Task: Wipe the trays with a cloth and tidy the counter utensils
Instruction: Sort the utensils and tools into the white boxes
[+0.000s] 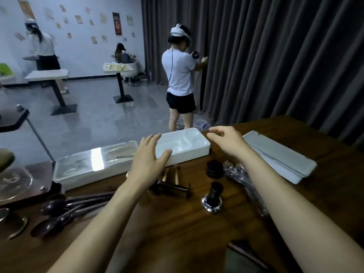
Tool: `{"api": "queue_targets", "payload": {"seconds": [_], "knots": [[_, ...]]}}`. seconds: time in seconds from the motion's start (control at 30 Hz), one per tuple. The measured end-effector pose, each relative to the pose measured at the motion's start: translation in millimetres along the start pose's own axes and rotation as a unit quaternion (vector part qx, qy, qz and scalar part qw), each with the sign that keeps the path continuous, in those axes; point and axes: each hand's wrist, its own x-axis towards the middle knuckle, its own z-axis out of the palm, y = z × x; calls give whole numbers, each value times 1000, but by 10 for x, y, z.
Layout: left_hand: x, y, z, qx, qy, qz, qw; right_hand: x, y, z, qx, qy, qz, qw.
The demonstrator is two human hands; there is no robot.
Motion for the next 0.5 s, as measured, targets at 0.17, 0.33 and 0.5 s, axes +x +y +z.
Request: {"api": "queue_targets", "payload": {"seconds": [0.17,0.33,0.5], "knots": [[69,829,822,-39,-50,28,998,-95,868,-699,-29,14,22,999],[-24,1534,1613,-81,-83,23,993,-134,1790,-1329,-152,1,50,987],[-249,1792,2338,-77,-109,-13,991,-211,2512,-1459,-264,-72,42,961]]}}
